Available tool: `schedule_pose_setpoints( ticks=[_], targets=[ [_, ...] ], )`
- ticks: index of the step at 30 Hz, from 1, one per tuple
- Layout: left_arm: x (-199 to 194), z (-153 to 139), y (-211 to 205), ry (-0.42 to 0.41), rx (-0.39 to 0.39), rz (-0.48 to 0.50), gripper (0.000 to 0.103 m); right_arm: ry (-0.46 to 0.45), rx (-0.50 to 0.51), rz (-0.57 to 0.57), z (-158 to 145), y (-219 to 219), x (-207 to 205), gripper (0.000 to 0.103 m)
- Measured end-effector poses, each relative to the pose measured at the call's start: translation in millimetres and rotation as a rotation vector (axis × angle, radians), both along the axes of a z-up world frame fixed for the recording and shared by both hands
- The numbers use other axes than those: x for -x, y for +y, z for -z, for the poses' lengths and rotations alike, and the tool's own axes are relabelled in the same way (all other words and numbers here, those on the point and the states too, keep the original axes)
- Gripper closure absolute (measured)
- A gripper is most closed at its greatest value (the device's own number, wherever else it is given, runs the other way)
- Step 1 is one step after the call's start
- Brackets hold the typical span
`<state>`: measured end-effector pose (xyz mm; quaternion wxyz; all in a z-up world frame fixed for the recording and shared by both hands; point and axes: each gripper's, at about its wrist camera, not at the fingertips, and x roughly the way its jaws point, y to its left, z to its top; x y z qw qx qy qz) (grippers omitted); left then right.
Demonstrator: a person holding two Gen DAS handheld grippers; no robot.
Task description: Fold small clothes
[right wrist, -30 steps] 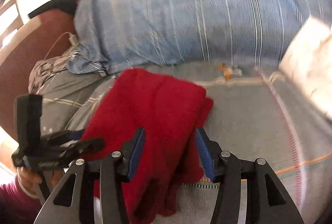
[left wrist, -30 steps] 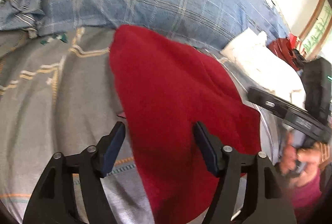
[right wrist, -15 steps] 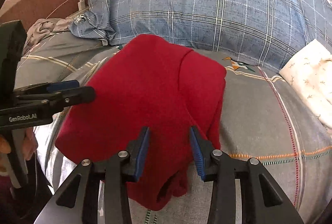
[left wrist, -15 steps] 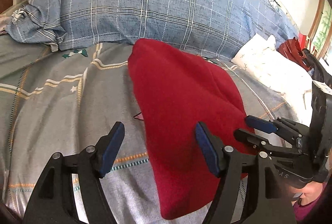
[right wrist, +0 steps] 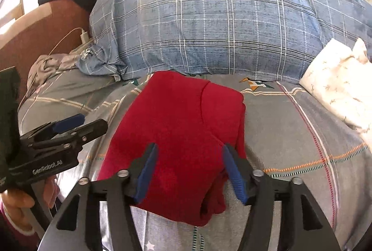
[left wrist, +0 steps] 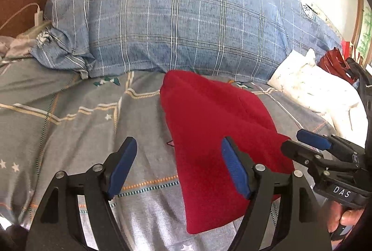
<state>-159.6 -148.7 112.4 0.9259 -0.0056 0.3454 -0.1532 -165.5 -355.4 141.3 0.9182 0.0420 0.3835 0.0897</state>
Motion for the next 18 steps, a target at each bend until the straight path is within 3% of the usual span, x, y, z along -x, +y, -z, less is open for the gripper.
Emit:
schedule_pose_setpoints(
  ticks=[18],
  targets=[
    [5.7,-2.2,1.1,-0.033,-0.029,-0.023,0.028,-0.006,0.029,0.069,-2.0,-3.0,4.1,0.030]
  ],
)
